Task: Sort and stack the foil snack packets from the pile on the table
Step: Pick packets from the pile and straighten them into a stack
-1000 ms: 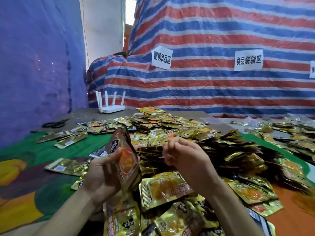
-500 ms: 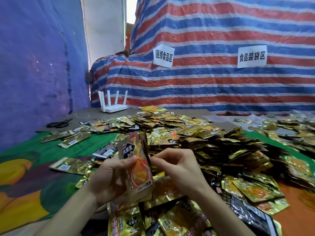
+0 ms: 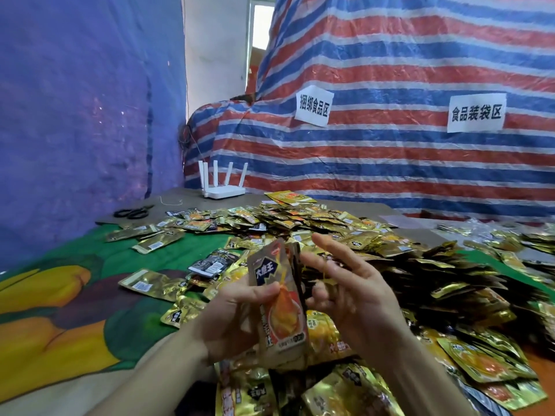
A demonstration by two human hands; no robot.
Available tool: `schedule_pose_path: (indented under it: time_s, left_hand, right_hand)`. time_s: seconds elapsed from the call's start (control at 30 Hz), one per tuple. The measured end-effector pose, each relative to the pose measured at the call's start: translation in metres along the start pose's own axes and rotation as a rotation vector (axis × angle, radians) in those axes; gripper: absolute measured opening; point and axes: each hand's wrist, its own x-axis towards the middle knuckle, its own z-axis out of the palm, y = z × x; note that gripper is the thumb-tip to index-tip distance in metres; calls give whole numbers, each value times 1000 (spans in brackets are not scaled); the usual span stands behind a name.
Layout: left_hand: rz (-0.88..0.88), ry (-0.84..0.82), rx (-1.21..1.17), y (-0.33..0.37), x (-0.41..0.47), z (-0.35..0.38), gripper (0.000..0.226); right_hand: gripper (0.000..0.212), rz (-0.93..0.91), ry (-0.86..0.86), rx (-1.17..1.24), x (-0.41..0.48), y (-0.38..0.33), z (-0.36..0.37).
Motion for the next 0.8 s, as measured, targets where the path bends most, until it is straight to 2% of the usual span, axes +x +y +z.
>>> schedule_pose_path:
  time_s: [0.07,0.13,0.2,0.27,0.4,0.53,0.7,0.8]
  left_hand:
    - [6,63,53,0,1,1,60]
    - [-23,225,82,2,5,-3,59]
    - [18,372,-4,4,9,-10,56]
    - [98,421,-143,5,10,-12,50]
    - [178,372,-339,7,10,-9,45]
    - [203,340,-384,10,10,-5,48]
    - [238,305,-162,8,9,-4,50]
    - [280,265,-47,6,9,-2,30]
  right_hand:
    - [37,-45,33,-127,1,3,-2]
    - [41,-85,109,-235,1,2,-5]
    - [49,-88,163,-324,1,4,-7]
    - [55,-74,167,-388,-1,11,-4]
    - [58,-136,170,-635,-4,26,8]
    - [64,-242,220,-813,-4,29,16]
    - [66,-303,253,-907,-5,28,10]
    - [65,-289,237,-911,-6,27,6]
